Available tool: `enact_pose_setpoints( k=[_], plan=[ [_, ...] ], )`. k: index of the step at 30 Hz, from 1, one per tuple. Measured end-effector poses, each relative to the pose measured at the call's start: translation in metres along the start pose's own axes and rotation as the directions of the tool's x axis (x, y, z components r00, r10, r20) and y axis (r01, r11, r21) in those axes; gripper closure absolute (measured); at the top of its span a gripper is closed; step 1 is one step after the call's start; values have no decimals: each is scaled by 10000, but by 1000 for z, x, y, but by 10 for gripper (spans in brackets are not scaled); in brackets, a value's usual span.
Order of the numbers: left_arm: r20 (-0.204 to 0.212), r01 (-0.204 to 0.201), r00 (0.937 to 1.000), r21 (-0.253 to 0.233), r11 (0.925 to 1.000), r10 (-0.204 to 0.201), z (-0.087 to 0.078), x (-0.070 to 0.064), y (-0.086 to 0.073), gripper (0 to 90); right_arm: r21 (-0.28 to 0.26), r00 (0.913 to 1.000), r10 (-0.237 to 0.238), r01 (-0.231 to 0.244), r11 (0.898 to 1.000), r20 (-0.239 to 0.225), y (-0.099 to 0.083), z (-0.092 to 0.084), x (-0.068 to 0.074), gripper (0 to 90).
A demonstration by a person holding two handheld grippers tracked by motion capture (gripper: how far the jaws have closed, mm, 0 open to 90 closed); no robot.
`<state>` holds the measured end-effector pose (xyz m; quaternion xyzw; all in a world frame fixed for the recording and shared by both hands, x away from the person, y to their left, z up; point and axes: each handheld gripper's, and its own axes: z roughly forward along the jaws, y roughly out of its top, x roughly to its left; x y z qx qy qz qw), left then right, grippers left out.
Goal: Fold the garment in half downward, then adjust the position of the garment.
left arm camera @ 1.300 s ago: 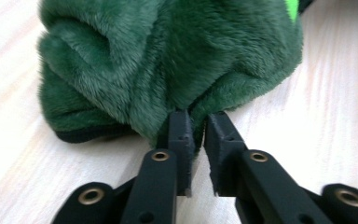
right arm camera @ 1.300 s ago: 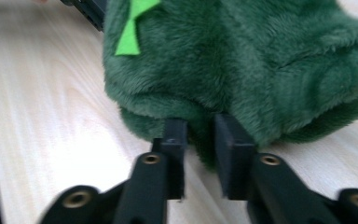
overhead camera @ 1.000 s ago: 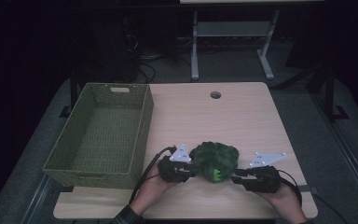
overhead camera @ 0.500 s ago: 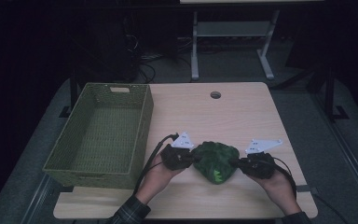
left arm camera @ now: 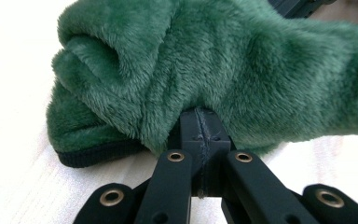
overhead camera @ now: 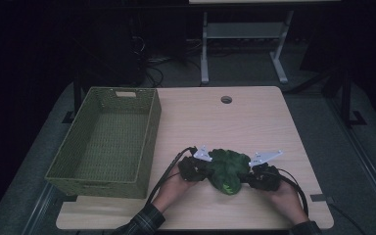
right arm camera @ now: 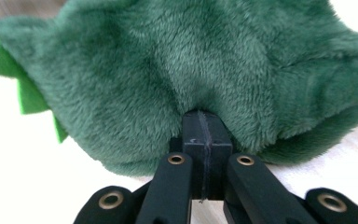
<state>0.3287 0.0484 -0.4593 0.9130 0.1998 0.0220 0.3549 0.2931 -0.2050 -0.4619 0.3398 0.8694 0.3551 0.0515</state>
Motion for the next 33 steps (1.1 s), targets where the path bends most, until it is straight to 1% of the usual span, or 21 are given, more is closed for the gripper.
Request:
enact_pose_setpoints(
  k=[3, 4, 5, 6, 7, 8, 9, 10, 12, 13, 14, 15, 18, 21, 25, 26, 28, 29, 30, 32, 33],
  plan=[
    [-78, -71, 9999, 75, 9999, 72, 3, 1, -1, 898, 183, 10000, -25, 25, 9998, 0, -1, 5, 2, 898],
    [-74, -69, 9999, 96, 9999, 69, 3, 1, 0, 898, 105, 10000, 2, -2, 9999, 29, -2, 5, 3, 898],
    [-72, -69, 10000, 92, 9999, 69, 3, 1, 0, 898, 3, 10000, -86, 86, 10000, 47, -3, 5, 3, 899],
    [-56, -30, 10000, 52, 10000, 30, 3, 1, -1, 898, -11, 10000, -24, 24, 10000, 26, -4, 4, 3, 899],
    [-44, 0, 10000, 9, 10000, 0, 2, 2, -1, 898, -28, 10000, -64, 64, 10000, -22, -5, 4, 1, 898],
    [27, 59, 10000, -36, 10000, -59, 1, 2, -1, 897, 62, 10000, 20, -20, 10000, 8, -5, 2, 2, 898],
    [62, 179, 9998, -183, 9997, -178, 0, 2, -1, 897, -26, 10000, 8, -8, 10000, 24, -6, 1, 2, 898],
    [89, 211, 9997, -231, 9995, -209, -3, 2, -1, 897, -120, 10000, -29, 29, 9999, -12, -7, -1, 0, 898],
    [112, 201, 9997, -324, 9993, -198, -8, 3, 0, 897, -282, 9999, 105, -105, 9995, 9, -7, -7, 0, 897],
    [167, 195, 9997, -371, 9991, -189, -12, 3, 0, 896, -412, 9999, 112, -108, 9991, 84, -6, -13, -1, 897],
    [184, 269, 9995, -546, 9981, -259, -15, 1, -1, 896, -580, 9999, 133, -127, 9982, 104, -6, -18, -2, 897],
    [183, 239, 9996, -545, 9982, -229, -18, 1, -1, 895, -816, 9997, 133, -117, 9966, 196, -5, -24, -3, 898],
    [341, 256, 9991, -671, 9974, -233, -27, -4, -2, 891, -1182, 9992, 238, -197, 9928, 335, -2, -35, -9, 897],
    [523, 305, 9983, -784, 9965, -264, -36, -10, -4, 892, -1428, 9979, 363, -283, 9894, 538, 5, -41, -19, 897],
    [703, 204, 9974, -851, 9962, -144, -40, -19, -7, 892, -1566, 9967, 351, -233, 9874, 728, 16, -42, -29, 897],
    [762, 175, 9970, -860, 9961, -109, -39, -21, -7, 892, -1680, 9967, 374, -247, 9855, 726, 20, -42, -31, 897],
    [882, 90, 9961, -834, 9965, -16, -38, -26, -8, 888, -1687, 9962, 400, -265, 9853, 771, 27, -41, -35, 898],
    [925, 94, 9957, -869, 9962, -13, -37, -27, -8, 886, -1836, 9965, 336, -189, 9828, 771, 33, -40, -39, 897],
    [1040, 77, 9946, -813, 9967, 8, -36, -30, -8, 886, -1796, 9967, 449, -320, 9832, 681, 36, -39, -40, 897],
    [1164, 44, 9932, -810, 9967, 51, -33, -34, -8, 886, -1713, 9969, 423, -305, 9848, 659, 45, -34, -46, 897],
    [1247, 69, 9922, -824, 9966, 34, -31, -37, -8, 886, -1713, 9974, 451, -347, 9846, 569, 50, -30, -49, 897]
  ],
)
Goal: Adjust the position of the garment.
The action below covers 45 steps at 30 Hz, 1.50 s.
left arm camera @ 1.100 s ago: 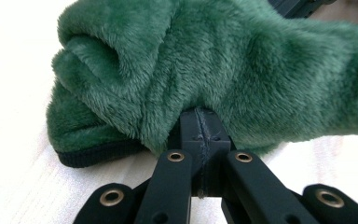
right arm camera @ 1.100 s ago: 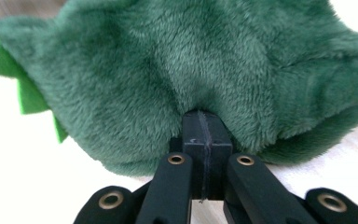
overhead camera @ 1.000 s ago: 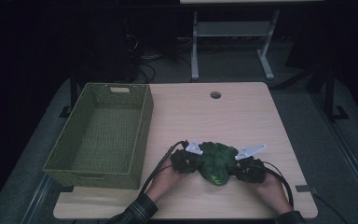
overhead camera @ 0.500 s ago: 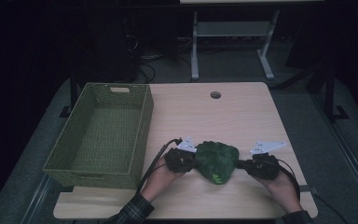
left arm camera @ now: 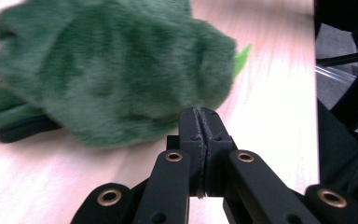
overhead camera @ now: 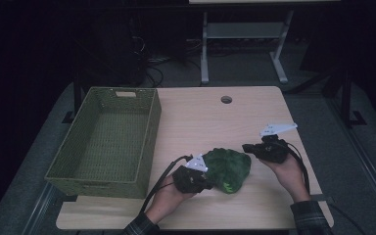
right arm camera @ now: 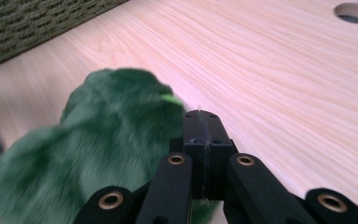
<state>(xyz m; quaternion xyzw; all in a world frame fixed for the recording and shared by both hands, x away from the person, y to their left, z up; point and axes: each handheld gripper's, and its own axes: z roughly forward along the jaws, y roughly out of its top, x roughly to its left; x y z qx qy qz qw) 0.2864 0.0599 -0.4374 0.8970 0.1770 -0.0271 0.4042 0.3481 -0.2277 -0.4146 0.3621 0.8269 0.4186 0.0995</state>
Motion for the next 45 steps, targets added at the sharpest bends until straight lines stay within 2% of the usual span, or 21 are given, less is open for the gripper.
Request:
enact_pose_setpoints(
  k=[3, 5, 6, 12, 16, 19, 23, 28, 39, 45],
  plan=[
    [189, -186, 9997, 174, 9997, 183, 7, -7, 0, 886, 80, 10000, 22, -22, 10000, -44, 7, 13, -5, 897],
    [277, -348, 9990, 268, 9990, 341, 11, -11, 1, 886, 236, 9993, 278, -272, 9994, -253, 11, 22, -7, 897],
    [331, -361, 9988, 303, 9989, 351, 13, -13, 2, 886, 293, 9997, 142, -136, 9995, -219, 13, 28, -8, 897],
    [705, -425, 9967, 184, 9989, 411, 24, -21, 6, 886, 509, 9989, 95, -72, 9987, -456, 18, 52, -11, 897],
    [736, -439, 9964, 216, 9988, 422, 37, -21, 9, 887, 846, 9980, 270, -221, 9962, -566, 16, 63, -14, 897],
    [602, -442, 9973, 410, 9982, 417, 48, -18, 10, 888, 1097, 9974, 340, -270, 9936, -628, 13, 68, -15, 897],
    [432, -273, 9988, 527, 9982, 250, 54, -9, 9, 894, 1239, 9970, 323, -234, 9920, -707, 10, 69, -17, 897],
    [212, -225, 9995, 593, 9980, 213, 53, -3, 8, 894, 1405, 9960, 397, -281, 9897, -805, 7, 69, -18, 897],
    [-217, -168, 9996, 699, 9974, 183, 41, 12, 3, 894, 1704, 9948, 412, -248, 9851, -934, -1, 61, -16, 898],
    [-499, 157, 9987, 641, 9978, -125, 34, 21, -2, 895, 1739, 9957, 335, -180, 9846, -866, -9, 52, -10, 897]
  ],
)
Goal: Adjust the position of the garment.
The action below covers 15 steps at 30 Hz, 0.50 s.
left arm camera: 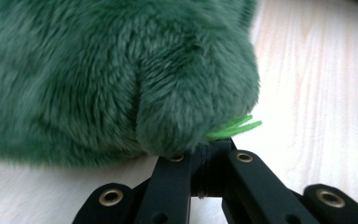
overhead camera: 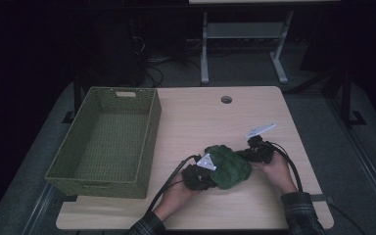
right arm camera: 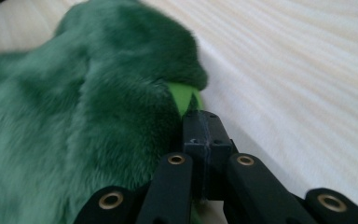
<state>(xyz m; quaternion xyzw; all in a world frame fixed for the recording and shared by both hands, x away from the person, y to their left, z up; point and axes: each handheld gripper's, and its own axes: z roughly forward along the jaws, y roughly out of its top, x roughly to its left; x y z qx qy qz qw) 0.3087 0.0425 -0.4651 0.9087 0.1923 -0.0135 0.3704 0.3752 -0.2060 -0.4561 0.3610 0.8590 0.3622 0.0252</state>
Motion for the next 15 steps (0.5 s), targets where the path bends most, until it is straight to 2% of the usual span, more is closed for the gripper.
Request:
enact_pose_setpoints(
  k=[2, 3, 10, 12, 15],
  plan=[
    [-105, -79, 9999, 132, 9999, 80, -4, 5, -2, 894, 51, 10000, -1, 1, 10000, 34, -2, -3, 4, 897],
    [-160, 57, 9999, 58, 10000, -56, -5, 6, -3, 894, 5, 10000, -42, 42, 10000, 40, -4, -5, 6, 898],
    [-656, 206, 9977, 147, 9997, -196, -17, 24, -10, 894, 182, 9998, -205, 206, 9996, -39, -18, -15, 21, 897],
    [-724, 377, 9967, 53, 9993, -373, -19, 28, -11, 894, 268, 9996, -285, 286, 9992, -39, -21, -16, 25, 897],
    [-834, 352, 9959, 137, 9993, -340, -21, 33, -12, 894, 258, 9991, -406, 408, 9988, -89, -25, -19, 34, 897]
  ],
)
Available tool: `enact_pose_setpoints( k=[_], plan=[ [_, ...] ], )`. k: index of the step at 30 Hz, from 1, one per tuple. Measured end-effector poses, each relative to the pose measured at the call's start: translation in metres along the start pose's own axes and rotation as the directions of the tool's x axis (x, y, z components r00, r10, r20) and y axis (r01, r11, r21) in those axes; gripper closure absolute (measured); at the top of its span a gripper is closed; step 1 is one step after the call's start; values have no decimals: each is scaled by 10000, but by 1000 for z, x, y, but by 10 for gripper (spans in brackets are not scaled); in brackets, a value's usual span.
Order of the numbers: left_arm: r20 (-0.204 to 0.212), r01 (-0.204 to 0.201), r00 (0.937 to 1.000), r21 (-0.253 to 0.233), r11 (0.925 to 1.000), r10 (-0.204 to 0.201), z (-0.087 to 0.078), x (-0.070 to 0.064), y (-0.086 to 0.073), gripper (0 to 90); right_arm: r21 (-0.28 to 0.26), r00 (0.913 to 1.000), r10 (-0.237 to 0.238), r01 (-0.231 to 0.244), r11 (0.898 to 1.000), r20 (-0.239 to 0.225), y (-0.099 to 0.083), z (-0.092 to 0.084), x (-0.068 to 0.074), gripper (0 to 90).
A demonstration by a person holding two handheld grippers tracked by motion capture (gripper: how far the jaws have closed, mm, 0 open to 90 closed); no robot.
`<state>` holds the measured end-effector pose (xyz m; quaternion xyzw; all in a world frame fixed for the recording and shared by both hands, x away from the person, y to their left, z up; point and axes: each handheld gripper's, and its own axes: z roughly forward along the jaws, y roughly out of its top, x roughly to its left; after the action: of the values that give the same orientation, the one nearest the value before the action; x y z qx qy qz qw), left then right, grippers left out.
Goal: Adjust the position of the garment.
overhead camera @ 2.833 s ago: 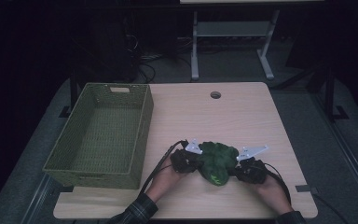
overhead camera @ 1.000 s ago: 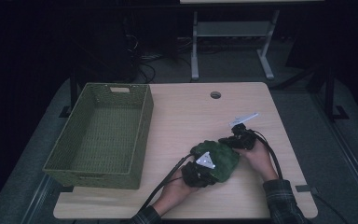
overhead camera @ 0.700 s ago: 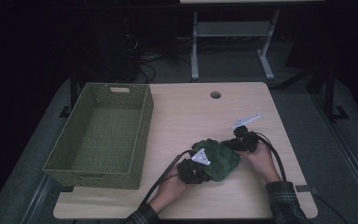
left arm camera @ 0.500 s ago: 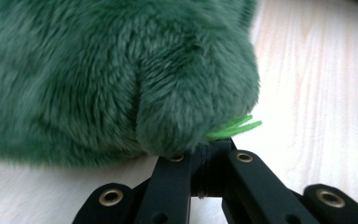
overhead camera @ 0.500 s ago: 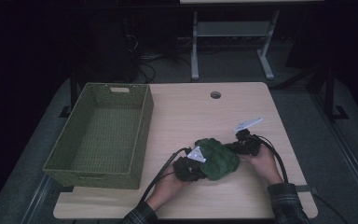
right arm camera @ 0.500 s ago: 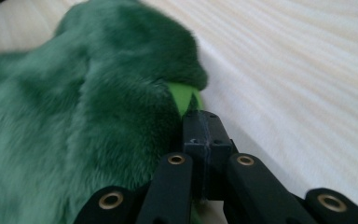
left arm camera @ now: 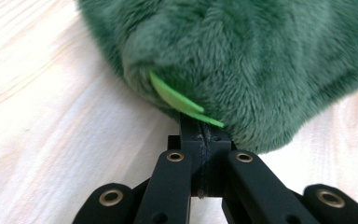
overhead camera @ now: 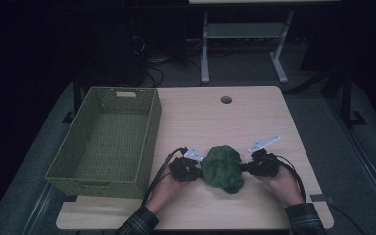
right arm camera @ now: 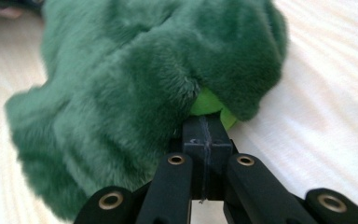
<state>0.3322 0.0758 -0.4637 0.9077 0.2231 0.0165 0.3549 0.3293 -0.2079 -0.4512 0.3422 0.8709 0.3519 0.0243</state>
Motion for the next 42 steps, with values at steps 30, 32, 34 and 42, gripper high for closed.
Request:
enact_pose_setpoints(
  k=[30, 32, 34, 42],
  plan=[
    [10, -426, 9991, -136, 9990, 426, -49, -7, 19, 272, -1422, 9468, 774, -339, 9893, 3125, -74, -32, -8, 138],
    [6, -488, 9988, -152, 9987, 488, -51, -8, 24, 239, -1362, 9433, 809, -385, 9899, 3218, -74, -31, -9, 137],
    [5, -595, 9982, -83, 9982, 595, -51, -8, 29, 211, -1304, 9396, 814, -397, 9907, 3323, -75, -28, -10, 124],
    [40, -1170, 9931, 358, 9925, 1170, -50, -7, 52, 132, -1467, 9427, 1180, -749, 9863, 3121, -78, -26, -14, 83]
  ],
)
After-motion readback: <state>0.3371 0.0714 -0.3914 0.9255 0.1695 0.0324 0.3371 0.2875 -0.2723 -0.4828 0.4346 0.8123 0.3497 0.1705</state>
